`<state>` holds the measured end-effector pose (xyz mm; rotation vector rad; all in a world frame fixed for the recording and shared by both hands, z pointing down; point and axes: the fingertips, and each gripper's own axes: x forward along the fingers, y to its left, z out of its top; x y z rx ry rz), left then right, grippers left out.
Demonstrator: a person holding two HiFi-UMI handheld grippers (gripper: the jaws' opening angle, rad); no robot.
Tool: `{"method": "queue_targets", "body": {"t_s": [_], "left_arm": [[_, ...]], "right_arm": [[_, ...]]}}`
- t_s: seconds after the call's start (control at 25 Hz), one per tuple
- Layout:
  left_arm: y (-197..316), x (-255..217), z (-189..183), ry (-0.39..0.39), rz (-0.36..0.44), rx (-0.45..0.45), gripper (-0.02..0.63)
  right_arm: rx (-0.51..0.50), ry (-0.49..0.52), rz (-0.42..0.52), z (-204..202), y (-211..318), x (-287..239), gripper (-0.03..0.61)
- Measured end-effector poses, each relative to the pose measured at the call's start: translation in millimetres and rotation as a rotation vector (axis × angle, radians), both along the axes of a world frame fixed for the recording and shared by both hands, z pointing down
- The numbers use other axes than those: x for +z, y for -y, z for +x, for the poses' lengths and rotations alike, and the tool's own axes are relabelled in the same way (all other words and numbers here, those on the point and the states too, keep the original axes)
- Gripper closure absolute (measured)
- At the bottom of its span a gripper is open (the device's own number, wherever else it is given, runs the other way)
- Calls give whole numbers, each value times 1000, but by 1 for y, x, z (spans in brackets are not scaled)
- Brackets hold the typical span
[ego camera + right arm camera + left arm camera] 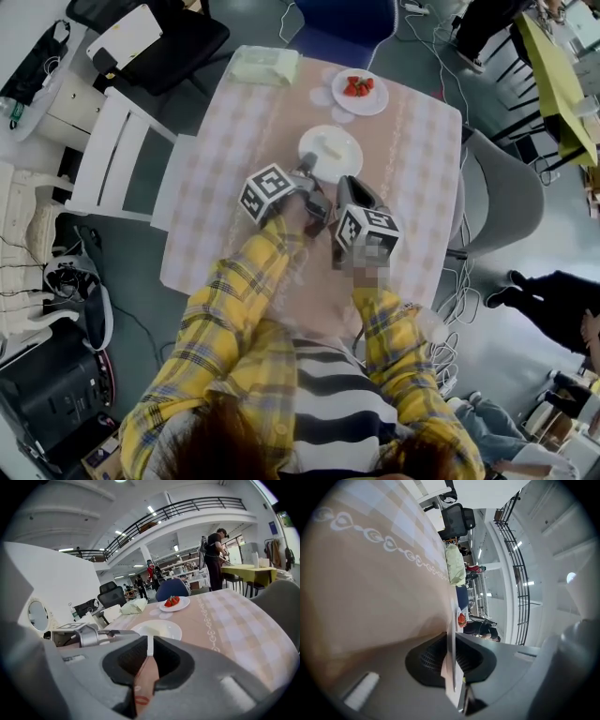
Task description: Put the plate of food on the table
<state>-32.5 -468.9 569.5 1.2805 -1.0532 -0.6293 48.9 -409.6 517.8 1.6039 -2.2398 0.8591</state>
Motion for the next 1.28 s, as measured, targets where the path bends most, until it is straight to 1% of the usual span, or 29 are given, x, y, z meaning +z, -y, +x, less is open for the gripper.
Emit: {"method": "queue_targets", "body": {"t_s": [0.16, 0.32, 0.56, 0.64, 0.72, 0.84, 0.92, 1.0, 1.08, 1.28], "left_arm": [[10, 2, 4, 12, -9, 13, 584], [18, 1, 9, 51, -10, 36, 584], [21, -4, 15, 134, 16, 133, 591], [20, -6, 18, 143, 23, 162, 560], [21, -8, 21, 145, 30, 206, 479], [19, -7, 25, 154, 19, 293, 436], [17, -7, 26, 157, 8, 321, 400], [15, -7, 27, 176, 3, 331, 380], [13, -7, 26, 210, 1, 332, 367], [12, -9, 15, 302, -11, 304, 307]], "right_arm": [[7, -2, -7, -1, 0, 3, 546], [21, -4, -12, 3, 1, 6, 560], [37, -1, -20, 8, 3, 10, 557], [47, 6, -26, 8, 3, 12, 557], [50, 17, -27, 7, 3, 13, 557], [62, 57, -37, 5, 4, 13, 557], [66, 77, -42, 3, 4, 12, 557], [62, 79, -41, 2, 3, 10, 557], [61, 89, -43, 2, 3, 9, 557], [68, 95, -39, 5, 4, 7, 557]]}}
